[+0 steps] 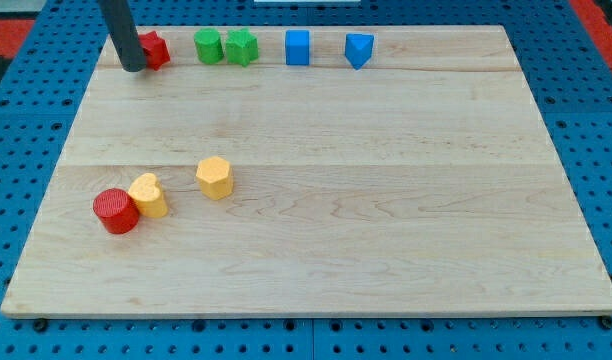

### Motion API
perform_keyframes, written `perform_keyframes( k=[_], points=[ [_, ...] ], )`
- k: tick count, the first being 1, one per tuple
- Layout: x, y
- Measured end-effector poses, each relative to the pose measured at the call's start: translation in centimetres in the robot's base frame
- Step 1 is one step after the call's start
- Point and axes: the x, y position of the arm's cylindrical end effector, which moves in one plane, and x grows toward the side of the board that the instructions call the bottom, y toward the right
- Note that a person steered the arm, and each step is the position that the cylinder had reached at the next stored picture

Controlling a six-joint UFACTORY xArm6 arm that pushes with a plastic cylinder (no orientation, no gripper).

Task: Slide the yellow hexagon towards the blue triangle

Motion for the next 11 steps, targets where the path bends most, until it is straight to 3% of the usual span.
perform_keyframes(
  k=[1,2,4,5,6,8,10,11],
  points=[
    [-0.7,0.0],
    [3.1,1.0],
    [15.2,2.8],
    [19.7,6.5],
    [21.3,10.2],
    [20.5,16.6],
    [15.8,15.1],
    [14.1,17.4]
  ],
)
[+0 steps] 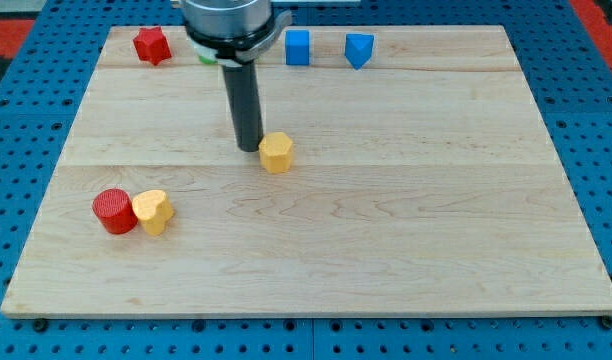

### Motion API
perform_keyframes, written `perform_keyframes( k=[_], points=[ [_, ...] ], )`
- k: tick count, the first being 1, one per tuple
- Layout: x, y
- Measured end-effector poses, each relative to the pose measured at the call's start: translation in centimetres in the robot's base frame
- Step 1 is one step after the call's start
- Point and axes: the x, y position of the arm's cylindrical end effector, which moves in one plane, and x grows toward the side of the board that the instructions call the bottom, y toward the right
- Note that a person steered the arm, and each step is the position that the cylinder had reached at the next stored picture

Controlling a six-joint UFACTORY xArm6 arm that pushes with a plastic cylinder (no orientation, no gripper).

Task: Slide the yellow hexagon towards the blue triangle

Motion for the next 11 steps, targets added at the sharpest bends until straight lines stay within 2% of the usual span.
perform_keyframes(
  k=[2,3,4,5,6,7,9,10,11],
  points=[
    [3.4,0.0],
    [3.5,2.7],
    [3.5,6.0],
    [1.2,7.7],
    [2.2,10.9],
    [2.6,11.5],
    [0.3,16.9],
    [1.4,21.1],
    [0.7,22.6]
  ],
)
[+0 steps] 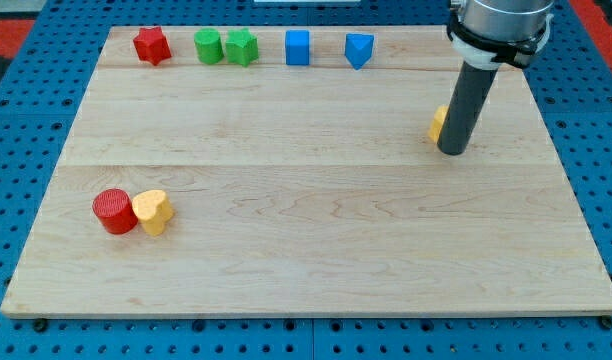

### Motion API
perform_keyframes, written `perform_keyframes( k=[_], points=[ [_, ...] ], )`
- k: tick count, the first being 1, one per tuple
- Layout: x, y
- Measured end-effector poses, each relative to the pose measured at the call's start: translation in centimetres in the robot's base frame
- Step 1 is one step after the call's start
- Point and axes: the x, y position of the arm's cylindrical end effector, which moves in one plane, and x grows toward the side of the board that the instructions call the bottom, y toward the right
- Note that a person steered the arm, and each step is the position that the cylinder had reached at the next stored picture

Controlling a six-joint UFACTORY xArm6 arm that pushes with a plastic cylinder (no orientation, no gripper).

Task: Slide the yellow hexagon towards the blue triangle

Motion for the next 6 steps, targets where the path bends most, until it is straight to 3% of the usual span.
perform_keyframes(
  k=[2,3,5,6],
  points=[
    [-5.8,4.8],
    [-6.7,5.0],
    [-4.5,3.5],
    [-4.5,-0.7]
  ],
)
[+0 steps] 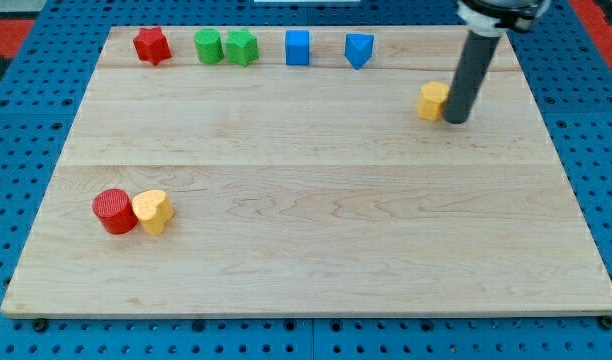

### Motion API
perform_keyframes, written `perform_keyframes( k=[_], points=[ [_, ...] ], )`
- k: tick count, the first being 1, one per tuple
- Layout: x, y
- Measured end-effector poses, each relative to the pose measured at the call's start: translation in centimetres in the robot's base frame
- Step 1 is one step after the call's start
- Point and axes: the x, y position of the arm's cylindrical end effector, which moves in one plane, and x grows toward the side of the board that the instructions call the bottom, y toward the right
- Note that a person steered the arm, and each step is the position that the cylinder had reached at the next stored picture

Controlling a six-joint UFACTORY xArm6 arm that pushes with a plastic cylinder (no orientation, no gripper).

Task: Slide the yellow hexagon towards the blue triangle

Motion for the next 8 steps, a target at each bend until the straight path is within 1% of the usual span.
perform_keyframes(
  k=[1,3,4,6,7,8],
  points=[
    [-1.2,-2.3],
    [-7.2,-1.2],
    [-9.5,-1.3],
    [-11.0,-1.3],
    [-11.6,0.3],
    [-10.7,1.2]
  ],
)
